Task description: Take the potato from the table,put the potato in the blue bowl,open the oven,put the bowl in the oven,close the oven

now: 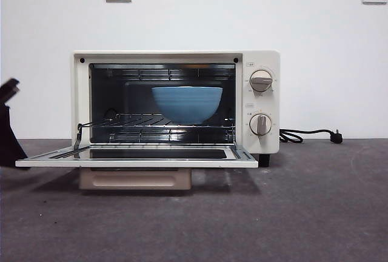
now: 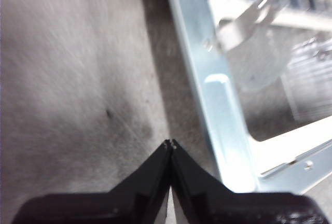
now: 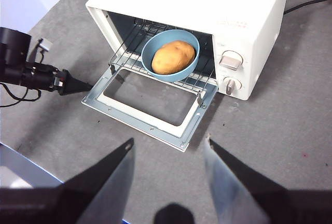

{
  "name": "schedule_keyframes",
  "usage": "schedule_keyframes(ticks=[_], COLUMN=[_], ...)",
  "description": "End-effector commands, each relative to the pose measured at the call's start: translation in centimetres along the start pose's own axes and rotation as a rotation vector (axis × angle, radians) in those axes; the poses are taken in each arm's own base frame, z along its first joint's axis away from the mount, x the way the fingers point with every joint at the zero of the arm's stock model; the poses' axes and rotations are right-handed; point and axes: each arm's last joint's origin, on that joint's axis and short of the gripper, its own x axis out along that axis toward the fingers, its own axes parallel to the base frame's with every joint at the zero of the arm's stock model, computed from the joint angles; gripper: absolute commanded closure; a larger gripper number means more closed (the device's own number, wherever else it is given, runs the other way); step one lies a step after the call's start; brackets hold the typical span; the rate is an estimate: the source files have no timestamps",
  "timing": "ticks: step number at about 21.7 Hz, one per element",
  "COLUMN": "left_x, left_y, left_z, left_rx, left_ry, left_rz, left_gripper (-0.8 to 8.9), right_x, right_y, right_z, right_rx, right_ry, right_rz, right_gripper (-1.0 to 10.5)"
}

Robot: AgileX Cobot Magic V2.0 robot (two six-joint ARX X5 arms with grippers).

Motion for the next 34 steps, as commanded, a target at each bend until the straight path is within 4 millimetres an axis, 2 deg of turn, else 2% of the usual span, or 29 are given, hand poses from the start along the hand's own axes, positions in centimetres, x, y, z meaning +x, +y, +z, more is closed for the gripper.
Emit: schedule_keyframes(ticks=[1, 8, 18, 27, 34], left_x=[1.2, 2.4, 2.2, 0.7, -0.4], left_y=[0.0, -0.9, -1.0, -0.8, -1.7], left_z=[-0.7, -1.0, -0.4, 1.7, 5.0], left_rx=[-0.004, 0.043, 0.021, -0.028, 0.022], left_ry=[0.040, 0.075, 0.026, -0.110, -0.230], left_rz=[-0.018, -0.049, -0.180, -0.321, -0.329], left_gripper=[8.22, 8.22, 8.22, 8.22, 8.22], right_x=[0.1, 0.2, 0.4, 0.4, 0.4], right_y=[0.0, 0.1, 0.0, 0.0, 0.0], right_z=[0.1, 0.3, 0.3, 0.3, 0.2], right_rx=[-0.009, -0.010, -0.009, -0.009, -0.001], right_ry=[-0.007, -0.013, -0.009, -0.008, 0.006], right_rz=[0.004, 0.004, 0.002, 0.002, 0.000], right_gripper=[7.3, 7.3, 7.3, 7.3, 7.3])
